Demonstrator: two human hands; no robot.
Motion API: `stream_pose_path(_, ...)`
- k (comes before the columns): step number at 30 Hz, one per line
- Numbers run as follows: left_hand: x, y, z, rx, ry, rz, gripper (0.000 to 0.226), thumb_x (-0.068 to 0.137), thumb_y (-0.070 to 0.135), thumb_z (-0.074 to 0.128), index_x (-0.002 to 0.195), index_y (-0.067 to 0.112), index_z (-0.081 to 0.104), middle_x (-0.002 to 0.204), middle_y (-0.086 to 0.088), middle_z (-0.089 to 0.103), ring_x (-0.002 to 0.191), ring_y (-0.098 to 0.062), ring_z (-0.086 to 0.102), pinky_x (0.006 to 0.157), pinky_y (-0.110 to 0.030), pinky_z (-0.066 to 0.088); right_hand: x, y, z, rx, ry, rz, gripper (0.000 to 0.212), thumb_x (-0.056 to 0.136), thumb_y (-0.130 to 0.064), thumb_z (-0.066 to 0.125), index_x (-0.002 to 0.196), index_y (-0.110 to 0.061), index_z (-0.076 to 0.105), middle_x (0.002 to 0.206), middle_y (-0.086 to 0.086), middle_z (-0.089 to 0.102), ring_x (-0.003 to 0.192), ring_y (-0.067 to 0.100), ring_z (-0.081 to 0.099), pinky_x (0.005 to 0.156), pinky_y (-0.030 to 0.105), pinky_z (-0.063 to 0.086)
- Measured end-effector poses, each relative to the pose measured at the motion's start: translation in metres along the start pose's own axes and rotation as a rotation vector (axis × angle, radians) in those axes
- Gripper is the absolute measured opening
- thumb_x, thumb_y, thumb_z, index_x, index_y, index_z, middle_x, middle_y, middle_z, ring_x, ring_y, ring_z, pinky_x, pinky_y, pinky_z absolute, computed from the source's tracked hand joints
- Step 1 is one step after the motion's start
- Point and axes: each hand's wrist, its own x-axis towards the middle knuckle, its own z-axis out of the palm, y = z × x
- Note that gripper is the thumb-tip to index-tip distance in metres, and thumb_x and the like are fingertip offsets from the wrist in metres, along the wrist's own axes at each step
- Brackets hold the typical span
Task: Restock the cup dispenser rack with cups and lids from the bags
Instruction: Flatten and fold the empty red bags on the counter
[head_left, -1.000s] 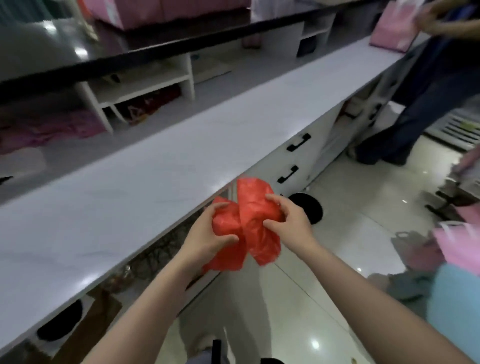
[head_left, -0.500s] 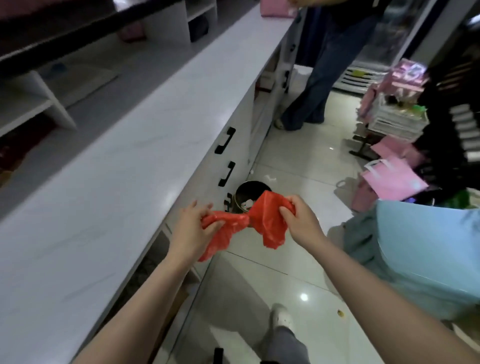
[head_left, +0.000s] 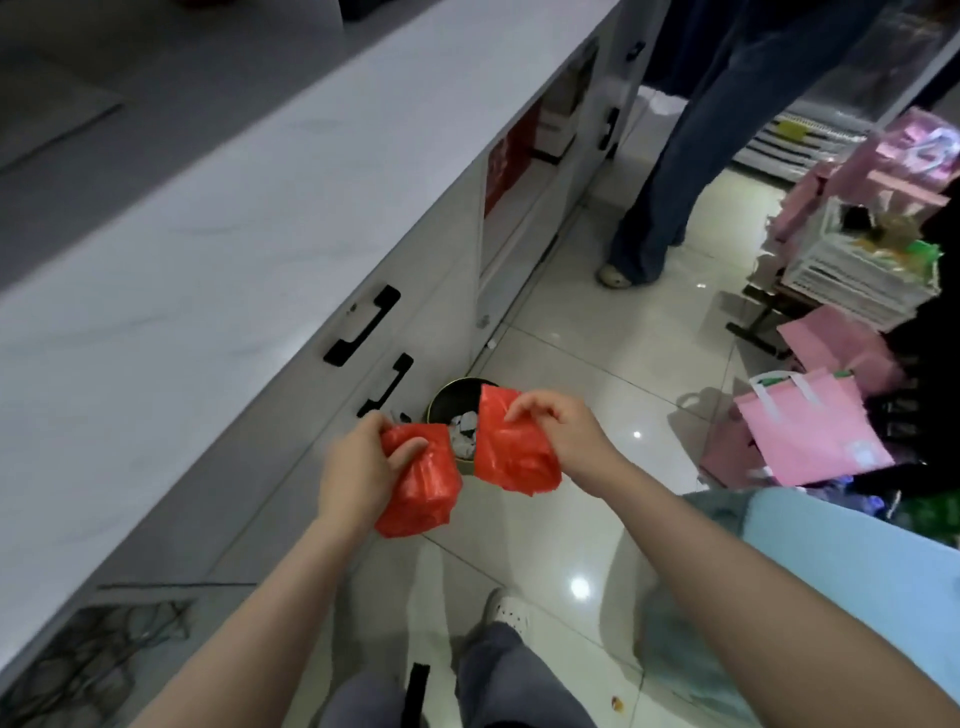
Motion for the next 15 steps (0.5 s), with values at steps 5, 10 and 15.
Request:
stream_pose_path(5, 0.035, 0.027, 0.021, -0.083, 0.0, -0.117, 0.037, 0.077, 0.05, 0.071, 0.09, 0.023, 0.049, 0.073, 0.013, 0.053, 0.067, -0.011, 0.05, 0.051, -0.017, 0.029, 0.053, -0.023, -0.011, 0.369, -0.247, 0.159, 0.02, 0.091, -0.006, 0.055, 0.077, -0.016, 0.063, 0.076, 0.001, 0.06, 0.069, 0.017, 0.055, 0.058, 0.026, 0.044)
stream_pose_path(10, 0.079, 0.033, 0.032, -0.045, -0.095, -0.15, 0.041, 0.079, 0.049, 0.07, 0.094, 0.024, 0.041, 0.077, 0.016, 0.049, 0.065, -0.005, 0.047, 0.05, -0.022, 0.031, 0.093, -0.026, -0.021, 0.686, -0.42, 0.312, 0.055, 0.068, 0.0, 0.07, 0.117, -0.017, 0.052, 0.107, 0.01, 0.058, 0.079, 0.022, 0.064, 0.061, 0.033, 0.057)
stream_pose_path(15, 0.127, 0.051, 0.053, -0.257, -0.204, -0.137, 0.022, 0.089, 0.033, 0.06, 0.091, 0.023, 0.04, 0.083, 0.008, 0.057, 0.072, -0.005, 0.056, 0.055, -0.023, 0.036, 0.132, -0.02, -0.009, 0.465, -0.282, 0.374, 0.066, 0.072, 0.007, 0.075, 0.127, -0.018, 0.049, 0.121, 0.012, 0.057, 0.102, 0.028, 0.062, 0.085, 0.047, 0.056)
